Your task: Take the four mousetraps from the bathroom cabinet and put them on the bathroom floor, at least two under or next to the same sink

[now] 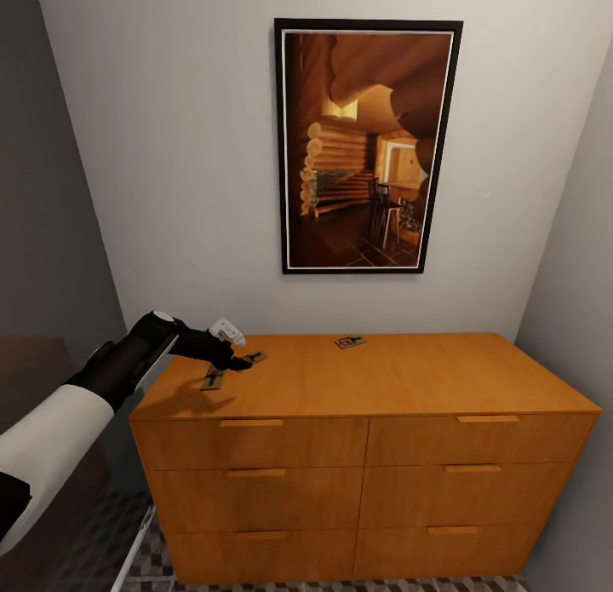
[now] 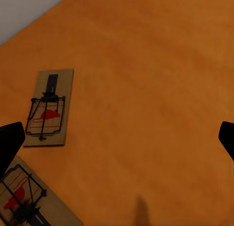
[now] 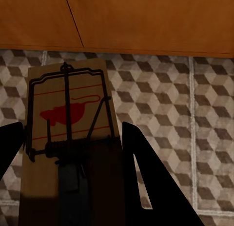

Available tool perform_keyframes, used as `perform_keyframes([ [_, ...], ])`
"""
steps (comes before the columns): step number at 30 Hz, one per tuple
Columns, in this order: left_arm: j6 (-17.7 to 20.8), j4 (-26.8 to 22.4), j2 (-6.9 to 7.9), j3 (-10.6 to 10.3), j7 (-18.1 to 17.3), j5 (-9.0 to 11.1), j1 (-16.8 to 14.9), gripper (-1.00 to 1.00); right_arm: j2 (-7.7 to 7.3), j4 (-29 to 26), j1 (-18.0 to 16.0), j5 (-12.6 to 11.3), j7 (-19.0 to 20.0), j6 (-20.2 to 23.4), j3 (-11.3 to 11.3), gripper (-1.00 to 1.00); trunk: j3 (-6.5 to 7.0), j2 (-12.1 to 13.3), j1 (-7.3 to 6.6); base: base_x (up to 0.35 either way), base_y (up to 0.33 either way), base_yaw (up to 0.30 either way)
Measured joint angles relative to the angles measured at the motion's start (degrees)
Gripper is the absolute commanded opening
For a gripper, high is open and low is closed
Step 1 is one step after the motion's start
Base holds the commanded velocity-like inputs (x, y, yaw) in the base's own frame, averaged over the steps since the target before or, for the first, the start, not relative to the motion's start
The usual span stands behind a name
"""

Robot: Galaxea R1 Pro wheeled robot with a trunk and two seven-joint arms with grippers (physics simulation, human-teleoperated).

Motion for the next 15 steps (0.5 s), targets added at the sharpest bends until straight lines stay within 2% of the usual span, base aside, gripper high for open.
perform_keyframes([
  [15, -0.10, -0.01, 0.03, 0.14, -0.70, 0.16, 0.00, 1.00, 0.00, 0.00, 0.00, 0.00, -0.08, 0.00, -0.01, -1.00, 0.00, 0.00, 0.00, 0.000, 0.013, 0.000],
])
